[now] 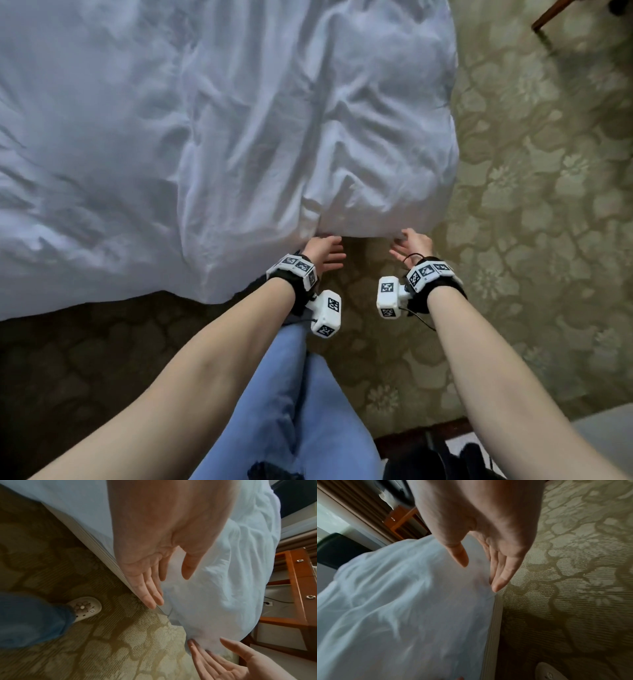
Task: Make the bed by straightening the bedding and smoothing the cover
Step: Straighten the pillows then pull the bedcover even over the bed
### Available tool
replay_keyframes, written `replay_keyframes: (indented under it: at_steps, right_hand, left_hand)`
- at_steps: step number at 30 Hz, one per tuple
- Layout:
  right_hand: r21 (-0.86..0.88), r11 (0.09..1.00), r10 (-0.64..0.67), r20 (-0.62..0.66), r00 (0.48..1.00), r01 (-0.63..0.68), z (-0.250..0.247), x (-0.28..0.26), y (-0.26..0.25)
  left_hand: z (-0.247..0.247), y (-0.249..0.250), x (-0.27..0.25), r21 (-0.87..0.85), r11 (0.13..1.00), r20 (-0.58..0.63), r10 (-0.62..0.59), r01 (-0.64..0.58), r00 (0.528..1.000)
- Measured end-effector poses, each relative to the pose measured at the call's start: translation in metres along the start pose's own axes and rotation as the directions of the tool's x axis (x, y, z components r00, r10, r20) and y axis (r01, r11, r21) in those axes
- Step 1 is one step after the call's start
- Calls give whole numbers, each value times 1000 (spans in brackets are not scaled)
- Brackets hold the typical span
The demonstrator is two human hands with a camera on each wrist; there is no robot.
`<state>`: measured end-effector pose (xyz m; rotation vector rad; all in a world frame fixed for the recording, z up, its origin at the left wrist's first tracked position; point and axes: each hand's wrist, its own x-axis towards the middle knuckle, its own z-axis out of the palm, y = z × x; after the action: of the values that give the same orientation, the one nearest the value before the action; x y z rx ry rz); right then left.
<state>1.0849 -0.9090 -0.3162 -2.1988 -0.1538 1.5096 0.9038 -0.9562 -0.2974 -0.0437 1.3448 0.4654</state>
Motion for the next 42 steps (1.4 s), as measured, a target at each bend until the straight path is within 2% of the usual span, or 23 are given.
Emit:
replay_keyframes:
  at_steps: [3, 6, 8, 10, 11, 14, 17, 20, 23, 24, 25, 28, 30, 33, 36, 38, 40, 42]
  right_hand:
    - [42, 999, -25, -63, 998, 28, 1, 27, -16]
    - [119, 993, 33, -101, 994, -21, -7, 40, -25]
    - [242, 965, 109, -2, 994, -105, -13, 37, -39]
    - [281, 939, 172, 111, 979, -197, -20, 32, -57]
    - [319, 925, 166, 146, 975, -205, -25, 32, -65]
    - [482, 872, -13, 190, 982, -82, -34, 23, -94]
    - [560, 826, -82, 223, 971, -59, -54, 11, -131]
    - [397, 915, -51, 286, 957, -70, -84, 11, -169]
    - [-2, 997, 71, 413, 908, -77, -109, 14, -202]
    - [-124, 990, 112, 455, 883, -62, -117, 13, -212]
    - [-238, 970, 156, 472, 868, -45, -123, 15, -221]
    - [-494, 862, 166, 480, 862, 109, -130, 18, -242]
    - [-547, 815, 153, 522, 839, 191, -126, 20, -245]
    - [-584, 769, 57, 469, 881, 261, -122, 46, -241]
    - [-590, 736, -13, 478, 878, 331, -129, 5, -248]
    - [-537, 740, -52, 555, 830, 406, -136, -20, -250]
    - [-414, 742, -159, 656, 737, 528, -144, -38, -251]
    - [-318, 702, -257, 721, 643, 637, -154, -58, -254]
  left_hand:
    - [9, 9, 24, -50, 999, -53, -12, 9, 999]
    - [10, 9, 39, -54, 998, -124, -23, 16, 992]
    - [13, 11, 41, -53, 998, -130, -30, 23, 991]
    - [19, 16, 39, -69, 997, -120, -53, 45, 991]
    - [24, 20, 35, -87, 994, -115, -70, 60, 991]
    - [48, 30, 24, -136, 985, -67, -118, 108, 991]
    - [85, 38, 11, -256, 947, 60, -184, 193, 981]
    - [122, 48, 1, -479, 849, 169, -161, 224, 972]
    - [153, 64, -8, -730, 673, 79, -82, 114, 993]
    - [162, 69, -13, -793, 605, 50, -51, 70, 997]
    - [169, 73, -18, -805, 592, 23, -24, 33, 999]
    - [198, 80, -40, -775, 620, -97, 79, -125, 992]
    - [212, 79, -50, -774, 603, -143, 135, -196, 980]
    - [234, 64, -66, -794, 523, -268, 160, -311, 950]
    - [252, 48, -91, -773, 516, -343, 150, -369, 927]
    - [261, 37, -111, -767, 519, -360, 140, -378, 922]
    - [268, 29, -127, -772, 492, -382, 148, -403, 912]
    - [275, 22, -145, -743, 492, -444, 145, -454, 884]
